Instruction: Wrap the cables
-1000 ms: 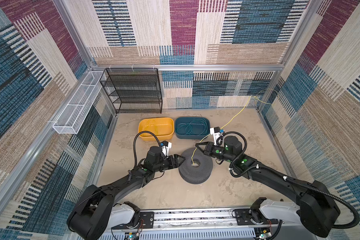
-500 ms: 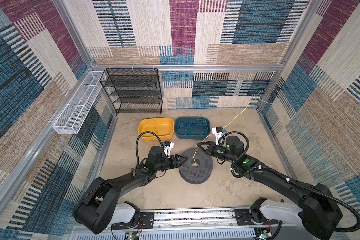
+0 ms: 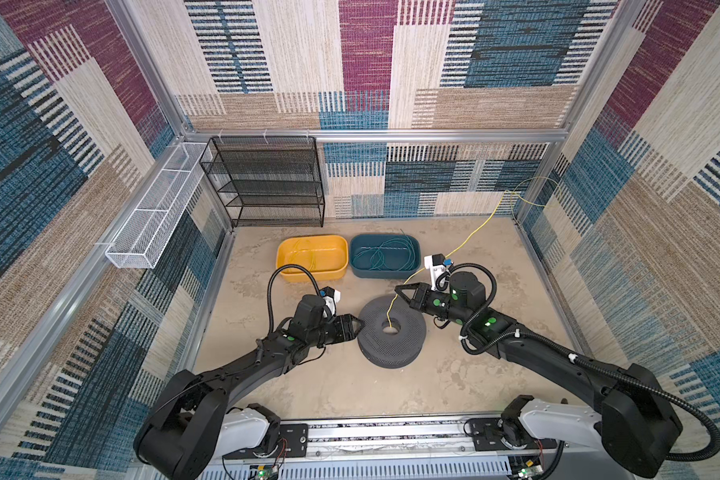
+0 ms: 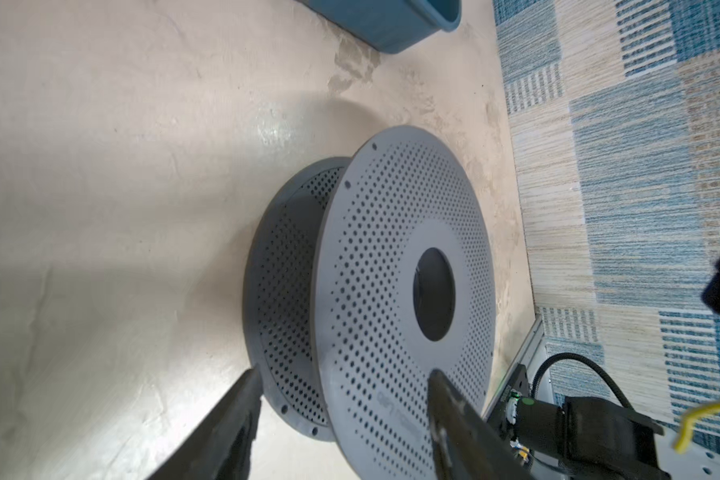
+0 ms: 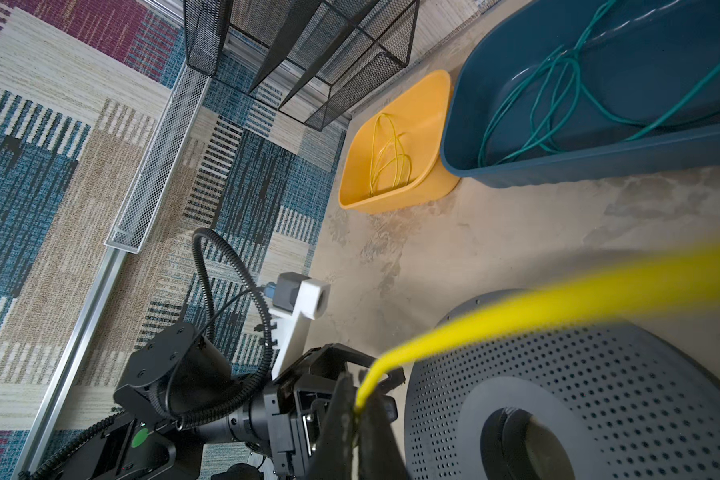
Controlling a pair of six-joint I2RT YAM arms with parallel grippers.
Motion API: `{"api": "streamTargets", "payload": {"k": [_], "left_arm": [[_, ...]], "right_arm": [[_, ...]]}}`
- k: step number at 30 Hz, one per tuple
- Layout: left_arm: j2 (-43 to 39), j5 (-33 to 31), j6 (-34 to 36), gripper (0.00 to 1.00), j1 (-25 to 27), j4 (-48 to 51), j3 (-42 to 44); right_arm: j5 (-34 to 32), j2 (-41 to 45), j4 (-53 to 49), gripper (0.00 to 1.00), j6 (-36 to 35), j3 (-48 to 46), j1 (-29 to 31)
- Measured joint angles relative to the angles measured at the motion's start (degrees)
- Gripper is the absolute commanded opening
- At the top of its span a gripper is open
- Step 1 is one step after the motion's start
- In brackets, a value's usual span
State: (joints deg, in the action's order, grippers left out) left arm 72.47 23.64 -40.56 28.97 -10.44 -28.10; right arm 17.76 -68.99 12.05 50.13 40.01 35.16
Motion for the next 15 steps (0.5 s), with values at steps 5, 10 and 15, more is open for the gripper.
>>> {"api": "streamTargets", "payload": {"k": [5,10,15], "left_arm": [[4.5,4.3,-1.6,0.57,0.0,-6.7,1.3],[9.1,6.9,-3.1,0.44,0.0,-13.7,1.6],[13.3,9.0,-5.8,0.21,-0.1,-19.0,0.9]], "right_arm": [[-0.4,0.9,-0.1,0.0,0.0,-0.8,0.0],[-0.4,1.7,-0.2,0.0,0.0,-1.2,0.0],[-1.7,3.1,-0.3,0.0,0.0,-2.0,-0.3]]}}
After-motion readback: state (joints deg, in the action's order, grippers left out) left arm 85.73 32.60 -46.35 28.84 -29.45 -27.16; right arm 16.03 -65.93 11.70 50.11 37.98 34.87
